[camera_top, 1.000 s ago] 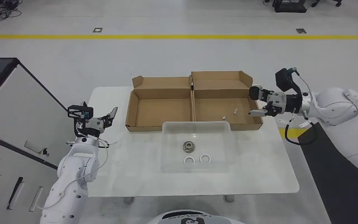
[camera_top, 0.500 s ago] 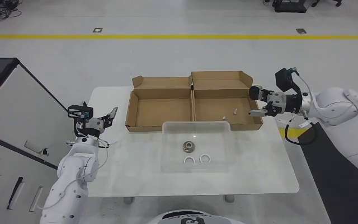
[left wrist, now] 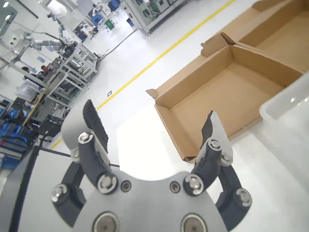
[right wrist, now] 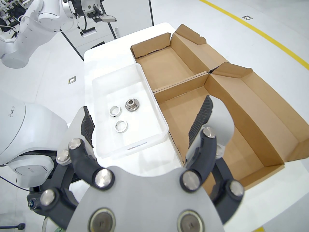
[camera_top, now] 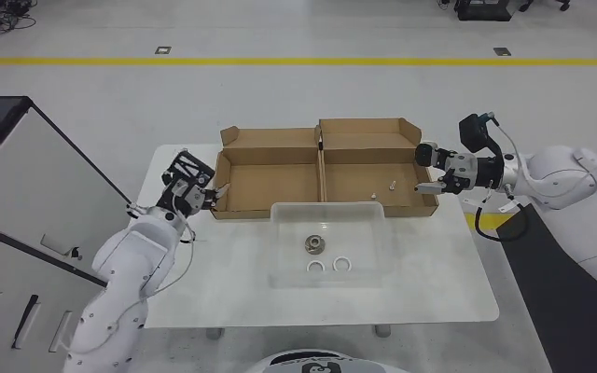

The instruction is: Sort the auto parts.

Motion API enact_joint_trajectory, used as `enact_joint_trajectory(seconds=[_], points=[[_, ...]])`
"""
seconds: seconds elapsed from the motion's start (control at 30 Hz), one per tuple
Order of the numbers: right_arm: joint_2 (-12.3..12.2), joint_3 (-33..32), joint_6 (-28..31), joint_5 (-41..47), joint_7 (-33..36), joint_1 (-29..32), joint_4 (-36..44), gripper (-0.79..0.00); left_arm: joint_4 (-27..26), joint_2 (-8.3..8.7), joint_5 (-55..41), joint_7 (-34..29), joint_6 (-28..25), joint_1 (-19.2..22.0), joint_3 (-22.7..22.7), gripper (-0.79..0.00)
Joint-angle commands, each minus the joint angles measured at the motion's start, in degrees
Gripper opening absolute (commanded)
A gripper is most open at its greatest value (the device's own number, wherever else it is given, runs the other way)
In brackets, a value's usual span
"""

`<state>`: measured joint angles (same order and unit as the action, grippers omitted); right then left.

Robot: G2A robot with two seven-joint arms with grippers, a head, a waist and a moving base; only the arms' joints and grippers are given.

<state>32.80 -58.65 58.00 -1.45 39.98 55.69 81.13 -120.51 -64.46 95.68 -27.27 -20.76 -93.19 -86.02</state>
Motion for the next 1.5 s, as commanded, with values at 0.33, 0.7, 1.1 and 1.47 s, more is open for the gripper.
enact_joint_trajectory(seconds=[0.33,0.7,1.1,1.47], points=[[0.00,0.00,0.00,0.00,0.00,0.00,0.00,0.000,-0.55,-0.82,2.56,-20.80,-12.98,12.28,14.15,0.000],[0.00,0.00,0.00,0.00,0.00,0.00,0.00,0.000,2.79,-3.24,-7.91,-36.08,-17.59,24.56,27.26,0.000],[0.00,0.00,0.00,0.00,0.00,0.00,0.00,0.000,12.10,-5.47,-25.83,-46.35,-9.90,36.92,41.61,0.000],[0.00,0.00,0.00,0.00,0.00,0.00,0.00,0.000,17.35,-6.13,-42.80,-51.73,-4.52,46.10,50.53,0.000]])
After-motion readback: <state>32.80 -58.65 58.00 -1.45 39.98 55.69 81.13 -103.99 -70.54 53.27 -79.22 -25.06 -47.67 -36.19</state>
